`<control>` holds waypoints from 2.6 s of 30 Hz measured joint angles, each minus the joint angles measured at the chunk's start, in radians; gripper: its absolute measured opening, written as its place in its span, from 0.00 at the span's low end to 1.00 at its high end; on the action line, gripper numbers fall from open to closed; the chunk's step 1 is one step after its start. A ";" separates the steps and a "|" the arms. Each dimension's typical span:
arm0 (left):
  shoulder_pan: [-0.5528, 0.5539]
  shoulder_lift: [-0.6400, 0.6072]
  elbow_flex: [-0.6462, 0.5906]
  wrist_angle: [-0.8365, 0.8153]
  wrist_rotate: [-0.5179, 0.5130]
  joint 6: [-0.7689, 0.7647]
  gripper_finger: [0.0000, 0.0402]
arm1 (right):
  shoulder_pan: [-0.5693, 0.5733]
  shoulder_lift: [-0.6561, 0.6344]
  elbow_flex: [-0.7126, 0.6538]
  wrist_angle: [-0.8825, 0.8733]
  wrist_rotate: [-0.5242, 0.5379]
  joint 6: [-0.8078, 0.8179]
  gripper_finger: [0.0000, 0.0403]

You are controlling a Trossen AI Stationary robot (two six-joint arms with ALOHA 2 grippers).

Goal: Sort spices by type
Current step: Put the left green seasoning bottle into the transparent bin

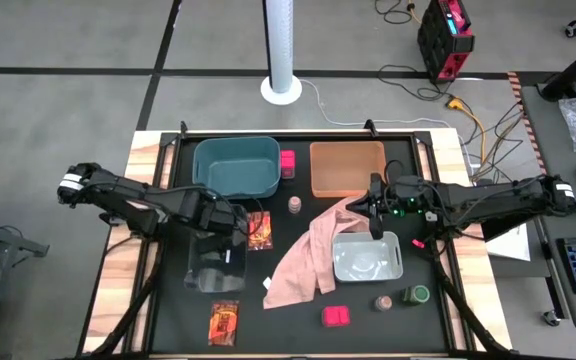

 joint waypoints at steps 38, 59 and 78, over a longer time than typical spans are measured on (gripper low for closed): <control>-0.172 -0.002 0.102 0.044 0.305 0.002 0.00 | 0.000 0.000 -0.003 0.000 0.000 0.008 0.03; -0.275 -0.002 -0.012 0.034 0.119 -0.093 0.00 | 0.000 0.000 -0.009 0.001 0.000 0.006 0.03; -0.218 -0.010 0.112 -0.083 -0.074 -0.116 0.00 | 0.000 0.000 -0.010 0.001 0.000 0.008 0.03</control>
